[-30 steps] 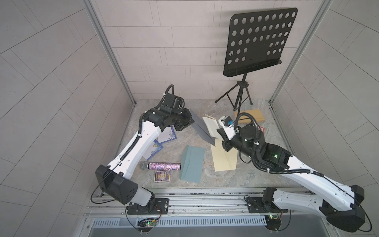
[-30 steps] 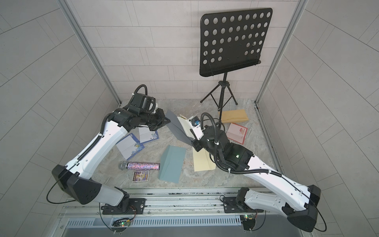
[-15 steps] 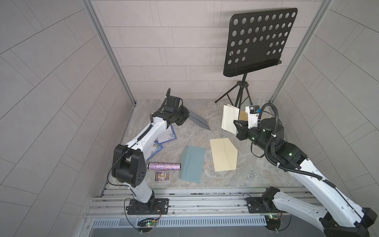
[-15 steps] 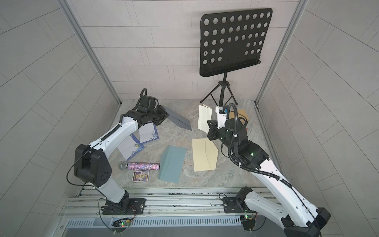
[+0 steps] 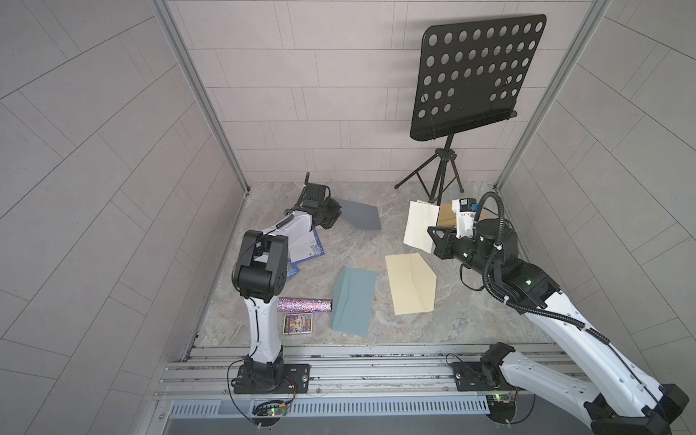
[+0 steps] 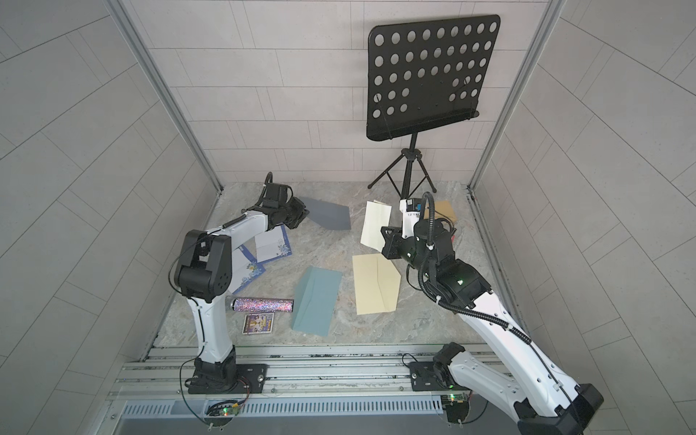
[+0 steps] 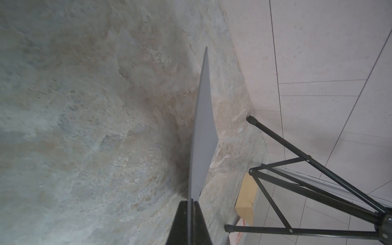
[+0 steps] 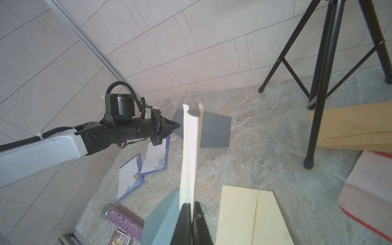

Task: Take the letter paper out of the envelope
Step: Place the envelope at the center of the board.

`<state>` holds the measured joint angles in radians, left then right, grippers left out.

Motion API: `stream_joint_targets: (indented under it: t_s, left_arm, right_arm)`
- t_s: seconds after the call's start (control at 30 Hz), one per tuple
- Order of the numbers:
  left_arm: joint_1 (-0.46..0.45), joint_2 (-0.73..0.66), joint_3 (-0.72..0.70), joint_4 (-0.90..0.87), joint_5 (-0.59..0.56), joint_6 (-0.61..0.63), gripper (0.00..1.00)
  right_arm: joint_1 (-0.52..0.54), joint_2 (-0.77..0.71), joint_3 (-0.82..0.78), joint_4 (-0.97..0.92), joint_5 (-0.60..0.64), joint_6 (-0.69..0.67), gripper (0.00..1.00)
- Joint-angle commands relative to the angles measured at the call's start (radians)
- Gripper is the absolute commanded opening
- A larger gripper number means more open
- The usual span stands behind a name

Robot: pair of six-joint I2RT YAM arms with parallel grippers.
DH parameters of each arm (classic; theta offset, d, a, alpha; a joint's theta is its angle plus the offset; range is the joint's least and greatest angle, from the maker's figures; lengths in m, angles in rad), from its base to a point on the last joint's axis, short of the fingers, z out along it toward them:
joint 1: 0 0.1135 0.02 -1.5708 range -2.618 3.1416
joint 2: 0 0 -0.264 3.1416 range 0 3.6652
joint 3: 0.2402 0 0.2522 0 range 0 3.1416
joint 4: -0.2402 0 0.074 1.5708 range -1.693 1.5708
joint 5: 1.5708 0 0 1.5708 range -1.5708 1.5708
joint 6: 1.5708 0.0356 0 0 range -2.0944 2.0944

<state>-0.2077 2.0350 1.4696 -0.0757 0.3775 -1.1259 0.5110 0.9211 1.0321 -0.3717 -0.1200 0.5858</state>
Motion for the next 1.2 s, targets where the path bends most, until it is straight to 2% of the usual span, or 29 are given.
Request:
stream_joint_targets:
  t_s: [0.0,0.03,0.07,0.13,0.23,0.43,0.53,0.67,0.77,0.83,0.93,1.07,1.17]
  left_arm:
    - [0.009,-0.019,-0.03,0.051,0.01,0.015,0.0]
    - [0.011,-0.02,-0.046,0.056,0.014,0.015,0.0]
    - [0.016,-0.019,-0.064,0.064,0.017,0.013,0.05]
    - [0.022,-0.014,-0.087,0.087,0.036,0.005,0.28]
    - [0.023,-0.007,-0.089,0.061,0.04,0.018,0.48]
    - [0.026,-0.062,-0.121,-0.004,-0.014,0.056,0.68]
    - [0.019,-0.127,-0.165,-0.014,-0.052,0.055,0.73]
    - [-0.011,-0.209,-0.17,-0.073,-0.091,0.073,0.74]
    - [-0.044,-0.263,-0.17,-0.087,-0.089,0.061,0.68]
    - [-0.073,-0.299,-0.177,-0.079,-0.074,0.043,0.61]
    - [-0.117,-0.342,-0.177,-0.051,-0.016,-0.002,0.45]
    - [-0.182,-0.406,-0.162,-0.048,0.062,-0.056,0.32]
    - [-0.226,-0.46,-0.151,-0.075,0.127,-0.074,0.29]
  right_arm:
    - [-0.012,-0.015,-0.004,-0.015,-0.016,0.026,0.0]
    - [-0.016,-0.011,-0.003,-0.015,-0.018,0.026,0.0]
    - [-0.02,-0.005,-0.001,-0.015,-0.02,0.026,0.0]
    - [-0.027,0.012,0.004,-0.013,-0.036,0.026,0.0]
    - [-0.035,0.034,0.014,-0.007,-0.058,0.027,0.0]
    - [-0.052,0.058,0.026,-0.002,-0.083,0.034,0.0]
    - [-0.066,0.062,0.032,-0.004,-0.098,0.038,0.0]
    - [-0.106,0.088,0.062,-0.004,-0.147,0.064,0.0]
    - [-0.145,0.127,0.102,-0.003,-0.206,0.106,0.0]
    - [-0.176,0.161,0.139,-0.001,-0.254,0.147,0.0]
    - [-0.202,0.198,0.196,0.0,-0.311,0.203,0.0]
    - [-0.232,0.234,0.24,0.04,-0.378,0.329,0.0]
    - [-0.251,0.262,0.271,0.059,-0.429,0.428,0.0]
